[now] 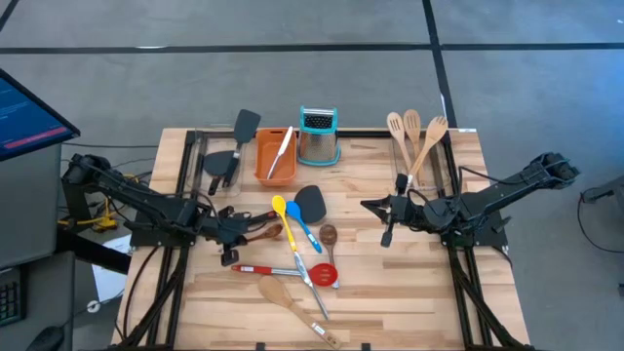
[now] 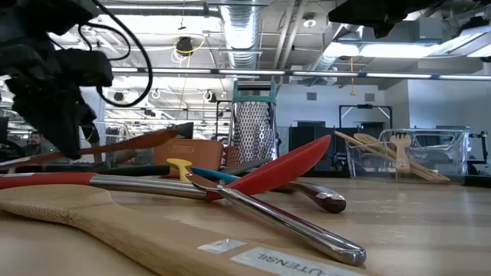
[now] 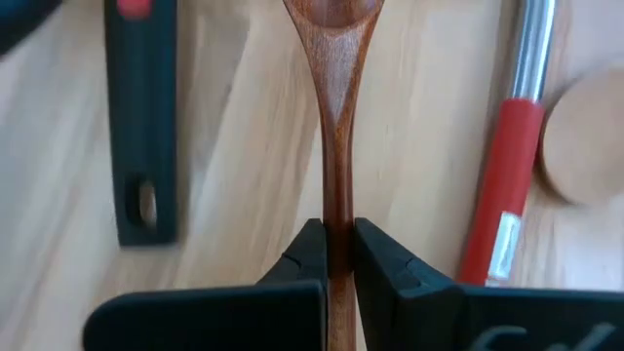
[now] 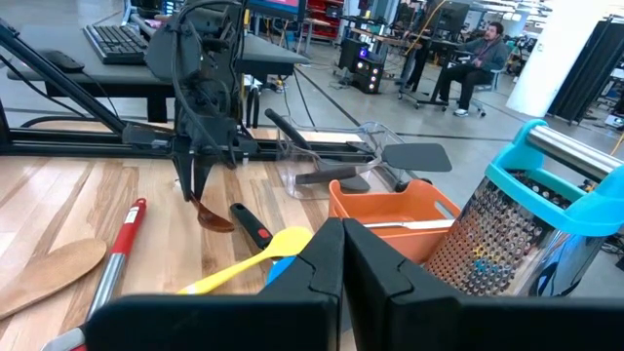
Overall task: Pick & Place Kitchen Items
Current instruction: Put the left dark brown wooden spoon into the right transparent bin
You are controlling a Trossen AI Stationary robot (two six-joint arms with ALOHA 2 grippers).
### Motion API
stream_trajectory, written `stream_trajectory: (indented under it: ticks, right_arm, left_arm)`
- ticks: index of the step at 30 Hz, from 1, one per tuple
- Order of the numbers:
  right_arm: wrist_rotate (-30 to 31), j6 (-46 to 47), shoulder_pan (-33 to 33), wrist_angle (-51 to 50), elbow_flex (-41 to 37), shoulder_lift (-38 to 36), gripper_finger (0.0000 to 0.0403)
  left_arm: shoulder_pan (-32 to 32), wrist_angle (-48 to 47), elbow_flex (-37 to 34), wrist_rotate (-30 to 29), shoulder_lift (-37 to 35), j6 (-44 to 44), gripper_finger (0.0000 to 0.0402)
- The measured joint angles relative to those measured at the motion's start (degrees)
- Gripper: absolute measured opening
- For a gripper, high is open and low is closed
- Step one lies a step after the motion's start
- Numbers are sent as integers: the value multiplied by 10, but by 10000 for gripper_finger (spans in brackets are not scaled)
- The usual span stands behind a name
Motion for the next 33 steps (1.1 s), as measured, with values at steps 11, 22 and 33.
stream_trajectory:
  ticks: [11,22,33]
  right_arm:
    - [0,1,0,22,0,0,0]
    - [-3,48,-55,41,0,11,0]
    - [-109,1,-140,323,0,153,0]
  left_arm:
    - [0,148,0,-162,0,93,1]
    - [66,480,4,-320,0,375,1]
    - [126,485,117,-328,112,456,1]
